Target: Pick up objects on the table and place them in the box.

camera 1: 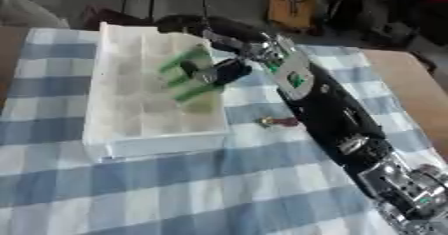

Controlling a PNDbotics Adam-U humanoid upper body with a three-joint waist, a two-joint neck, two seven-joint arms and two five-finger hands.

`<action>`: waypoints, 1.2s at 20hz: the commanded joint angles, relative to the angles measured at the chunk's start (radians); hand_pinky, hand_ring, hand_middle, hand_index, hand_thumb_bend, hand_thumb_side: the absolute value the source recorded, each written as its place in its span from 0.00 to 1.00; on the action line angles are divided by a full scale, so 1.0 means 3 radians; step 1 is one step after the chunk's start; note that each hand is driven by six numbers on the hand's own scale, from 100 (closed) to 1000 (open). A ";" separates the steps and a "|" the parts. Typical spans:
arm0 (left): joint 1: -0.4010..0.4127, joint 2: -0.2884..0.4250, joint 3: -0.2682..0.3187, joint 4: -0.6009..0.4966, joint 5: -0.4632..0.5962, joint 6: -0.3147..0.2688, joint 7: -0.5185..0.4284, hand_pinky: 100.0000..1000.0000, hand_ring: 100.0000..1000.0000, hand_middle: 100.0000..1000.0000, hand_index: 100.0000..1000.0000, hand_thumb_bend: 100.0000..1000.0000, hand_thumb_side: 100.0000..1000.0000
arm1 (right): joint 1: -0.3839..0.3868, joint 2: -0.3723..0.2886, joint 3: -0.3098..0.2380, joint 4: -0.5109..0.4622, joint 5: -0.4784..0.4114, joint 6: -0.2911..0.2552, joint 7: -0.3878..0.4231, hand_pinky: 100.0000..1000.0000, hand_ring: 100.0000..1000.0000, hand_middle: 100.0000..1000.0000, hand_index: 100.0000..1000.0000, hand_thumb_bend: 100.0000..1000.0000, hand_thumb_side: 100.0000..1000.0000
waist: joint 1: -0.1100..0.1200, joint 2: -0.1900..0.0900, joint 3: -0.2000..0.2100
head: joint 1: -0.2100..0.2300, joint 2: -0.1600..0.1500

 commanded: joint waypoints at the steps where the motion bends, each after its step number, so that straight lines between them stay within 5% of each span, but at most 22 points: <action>1: -0.0005 0.0008 0.0014 -0.0064 -0.0006 -0.0012 -0.0004 0.42 1.00 0.98 0.80 0.16 0.69 | -0.0047 -0.0081 -0.0085 -0.0079 0.0019 -0.0466 0.0170 1.00 0.95 1.00 1.00 0.00 0.18 | 0.0042 -0.0063 -0.0013 | 0.0013 -0.0021; 3: -0.0004 0.0008 0.0013 -0.0064 -0.0001 -0.0013 -0.0004 0.42 1.00 0.98 0.80 0.16 0.69 | -0.0039 -0.0075 -0.0049 -0.0076 -0.0021 -0.0429 0.0018 0.96 0.93 1.00 1.00 0.00 0.28 | 0.0046 -0.0064 -0.0020 | 0.0012 -0.0023; 9: -0.0004 0.0009 0.0014 -0.0064 0.0024 -0.0037 -0.0008 0.42 1.00 0.98 0.80 0.16 0.69 | -0.0028 -0.0068 0.0055 -0.0130 -0.0208 -0.0429 0.0106 0.91 0.91 1.00 1.00 0.00 0.24 | 0.0054 -0.0065 -0.0028 | 0.0010 -0.0022; 10: -0.0004 0.0009 0.0014 -0.0064 0.0026 -0.0038 -0.0009 0.42 1.00 0.98 0.80 0.16 0.69 | -0.0028 -0.0067 0.0056 -0.0136 -0.0233 -0.0425 0.0130 0.84 0.87 0.99 1.00 0.00 0.55 | 0.0054 -0.0065 -0.0028 | 0.0009 -0.0021; 11: -0.0005 0.0005 0.0013 -0.0064 0.0036 -0.0046 -0.0006 0.42 1.00 0.97 0.80 0.17 0.69 | -0.0046 -0.0044 0.0083 -0.0151 -0.0268 -0.0434 0.0153 0.84 0.86 0.99 1.00 0.00 0.12 | 0.0050 -0.0069 -0.0019 | -0.0004 -0.0017; 16: -0.0020 0.0007 0.0012 -0.0064 0.0103 -0.0096 0.0014 0.42 1.00 0.97 0.80 0.17 0.69 | -0.0169 0.0025 0.0131 -0.0091 -0.0487 -0.0358 0.0302 0.86 0.86 0.97 1.00 0.00 0.27 | 0.0032 -0.0077 0.0023 | -0.0041 -0.0020; 17: -0.0025 0.0008 0.0008 -0.0064 0.0110 -0.0101 0.0014 0.42 1.00 0.97 0.80 0.18 0.69 | -0.0196 0.0045 0.0133 -0.0060 -0.0510 -0.0343 0.0338 0.87 0.86 0.97 1.00 0.00 0.39 | 0.0026 -0.0078 0.0040 | -0.0055 -0.0020; 20: -0.0041 0.0003 -0.0005 -0.0064 0.0126 -0.0095 0.0001 0.42 1.00 0.97 0.79 0.18 0.69 | -0.0266 0.0100 0.0147 -0.0008 -0.0527 -0.0371 0.0463 0.90 0.87 0.98 1.00 0.00 0.39 | 0.0006 -0.0080 0.0086 | -0.0088 -0.0019; 21: -0.0047 0.0001 -0.0004 -0.0064 0.0130 -0.0092 0.0000 0.42 1.00 0.97 0.79 0.18 0.69 | -0.0270 0.0110 0.0140 0.0004 -0.0529 -0.0386 0.0497 0.92 0.89 0.98 1.00 0.00 0.49 | 0.0001 -0.0080 0.0092 | -0.0088 -0.0020; 24: -0.0060 0.0000 0.0003 -0.0064 0.0140 -0.0078 0.0001 0.42 1.00 0.97 0.79 0.18 0.70 | -0.0241 0.0119 0.0081 0.0067 -0.0578 -0.0295 0.0536 0.90 0.88 0.97 1.00 0.00 0.51 | -0.0013 -0.0083 0.0088 | -0.0069 -0.0025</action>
